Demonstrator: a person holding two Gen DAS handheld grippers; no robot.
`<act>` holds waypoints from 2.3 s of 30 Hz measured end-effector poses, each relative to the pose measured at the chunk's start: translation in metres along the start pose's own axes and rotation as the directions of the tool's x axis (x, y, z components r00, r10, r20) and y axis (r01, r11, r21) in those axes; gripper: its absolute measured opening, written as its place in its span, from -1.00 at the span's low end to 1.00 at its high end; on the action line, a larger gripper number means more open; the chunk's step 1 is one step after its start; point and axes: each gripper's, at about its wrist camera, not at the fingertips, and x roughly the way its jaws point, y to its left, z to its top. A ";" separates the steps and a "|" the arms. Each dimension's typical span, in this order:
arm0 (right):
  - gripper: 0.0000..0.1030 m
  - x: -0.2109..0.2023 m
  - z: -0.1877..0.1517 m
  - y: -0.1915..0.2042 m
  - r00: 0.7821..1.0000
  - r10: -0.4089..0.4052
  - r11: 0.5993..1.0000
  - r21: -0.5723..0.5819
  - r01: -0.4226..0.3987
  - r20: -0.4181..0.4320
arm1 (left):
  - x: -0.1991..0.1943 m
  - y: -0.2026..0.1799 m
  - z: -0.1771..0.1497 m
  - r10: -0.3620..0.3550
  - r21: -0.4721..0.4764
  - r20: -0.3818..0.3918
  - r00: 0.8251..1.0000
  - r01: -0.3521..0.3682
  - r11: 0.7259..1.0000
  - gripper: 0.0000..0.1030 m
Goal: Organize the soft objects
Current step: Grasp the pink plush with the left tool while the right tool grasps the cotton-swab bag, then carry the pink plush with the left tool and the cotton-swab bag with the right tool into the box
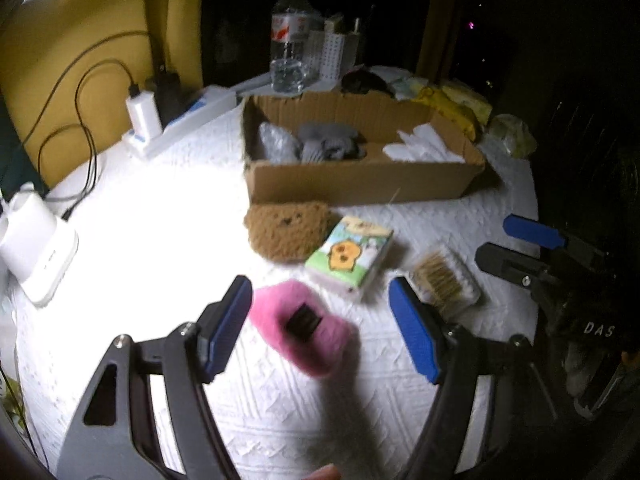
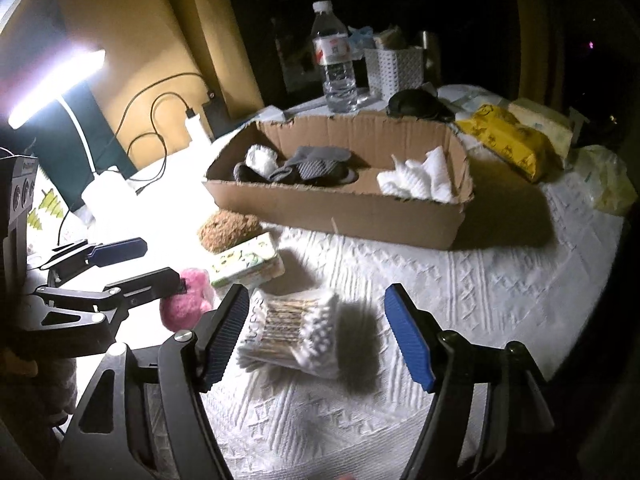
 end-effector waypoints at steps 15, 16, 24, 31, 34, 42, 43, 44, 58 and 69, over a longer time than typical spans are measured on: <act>0.50 0.036 -0.018 0.004 0.994 0.056 0.998 0.009 -0.056 -0.098 | 0.034 0.023 -0.024 0.016 -0.072 -0.092 0.996 -0.023 0.997 0.40; 0.50 0.038 -0.019 0.003 0.993 0.060 0.998 0.011 -0.059 -0.103 | 0.034 0.025 -0.024 0.013 -0.075 -0.094 0.995 -0.020 0.997 0.40; 0.50 0.057 -0.019 0.003 0.985 0.104 0.994 0.037 -0.100 -0.141 | 0.038 0.025 -0.026 0.007 -0.083 -0.095 0.995 -0.015 0.996 0.40; 0.25 0.063 -0.023 0.010 0.980 0.142 0.990 0.014 -0.142 -0.137 | 0.037 0.021 -0.030 -0.003 -0.056 -0.078 0.997 -0.002 0.998 0.35; 0.10 0.059 -0.023 0.010 0.976 0.145 0.989 0.011 -0.145 -0.162 | 0.037 0.015 -0.030 -0.028 -0.035 -0.083 0.996 0.025 0.999 0.01; -0.04 0.044 -0.018 0.001 0.983 0.125 0.992 0.005 -0.125 -0.136 | 0.031 0.007 -0.027 -0.046 0.001 -0.067 0.997 0.046 0.999 -0.19; -0.04 0.042 -0.018 -0.001 0.984 0.122 0.992 0.005 -0.123 -0.133 | 0.029 0.006 -0.026 -0.047 0.005 -0.061 0.997 0.048 0.999 -0.19; -0.04 0.039 -0.017 -0.003 0.985 0.119 0.993 0.005 -0.120 -0.127 | 0.028 0.005 -0.025 -0.048 0.008 -0.056 0.997 0.048 0.999 -0.19; -0.04 0.009 0.001 -0.022 0.995 0.082 0.997 0.003 -0.082 -0.058 | 0.006 -0.004 -0.006 -0.035 0.014 0.005 0.999 0.035 0.999 -0.19; -0.04 -0.004 0.016 -0.031 0.997 0.074 0.997 0.002 -0.074 -0.025 | -0.004 -0.014 0.016 -0.041 0.009 0.050 0.998 0.041 0.999 -0.19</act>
